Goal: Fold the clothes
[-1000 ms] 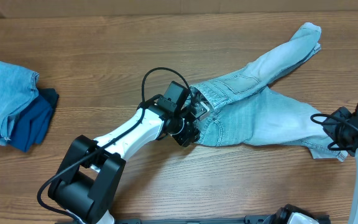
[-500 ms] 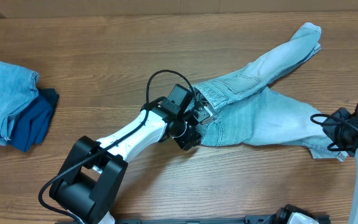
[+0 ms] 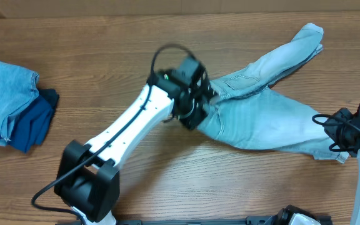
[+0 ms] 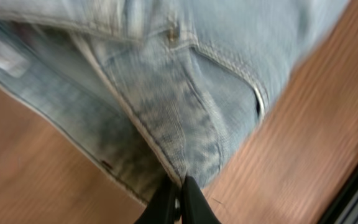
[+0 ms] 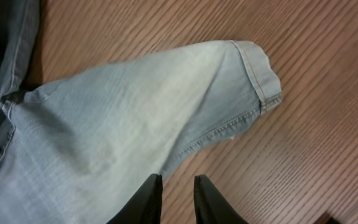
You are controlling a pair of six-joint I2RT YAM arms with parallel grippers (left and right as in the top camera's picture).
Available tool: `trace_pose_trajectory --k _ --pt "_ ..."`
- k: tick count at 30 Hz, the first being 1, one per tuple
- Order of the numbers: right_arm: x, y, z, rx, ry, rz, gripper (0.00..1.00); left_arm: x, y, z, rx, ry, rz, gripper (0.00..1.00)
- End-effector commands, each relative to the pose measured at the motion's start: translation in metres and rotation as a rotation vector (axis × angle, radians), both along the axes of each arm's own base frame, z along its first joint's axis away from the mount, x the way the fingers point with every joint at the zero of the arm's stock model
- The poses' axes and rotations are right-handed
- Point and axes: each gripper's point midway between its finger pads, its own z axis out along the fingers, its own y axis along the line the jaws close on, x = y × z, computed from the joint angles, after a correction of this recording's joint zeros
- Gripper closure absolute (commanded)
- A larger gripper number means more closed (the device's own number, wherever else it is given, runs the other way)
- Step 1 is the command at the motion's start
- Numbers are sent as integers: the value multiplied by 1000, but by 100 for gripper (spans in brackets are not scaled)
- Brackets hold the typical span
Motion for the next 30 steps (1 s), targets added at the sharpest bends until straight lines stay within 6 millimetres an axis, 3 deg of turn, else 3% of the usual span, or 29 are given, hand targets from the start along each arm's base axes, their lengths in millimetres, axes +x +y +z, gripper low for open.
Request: trace_pose_trajectory --k 1,3,4,8,11,13,17,19,20,21,22,26,30 --pt "3 1 4 8 -20 1 78 44 29 90 11 -184 179 96" --pt "3 10 -8 60 -12 18 75 56 49 115 5 -210 239 96" --pt "1 14 -18 87 6 23 75 60 61 118 17 -210 276 96" --pt "-3 34 -63 216 90 77 71 66 98 110 58 -162 373 96" --pt "-5 60 -85 357 126 199 48 72 115 109 74 -156 441 96" --pt "-12 65 -96 395 177 207 35 76 129 108 99 -162 488 96" --pt "-25 85 -117 511 232 240 34 79 142 108 113 -162 518 96" --pt "-30 88 -130 522 243 237 39 80 145 108 119 -164 524 96" --pt "-31 88 -136 523 242 233 48 81 146 108 127 -169 527 96" --pt "-30 90 -142 530 229 233 65 81 147 107 130 -170 528 96" --pt "-26 92 -148 538 195 241 73 81 147 107 130 -169 528 96" --pt "-13 89 -171 512 103 189 87 79 147 107 134 -162 527 96" --pt "2 90 -173 509 17 219 96 79 147 107 133 -162 527 96"
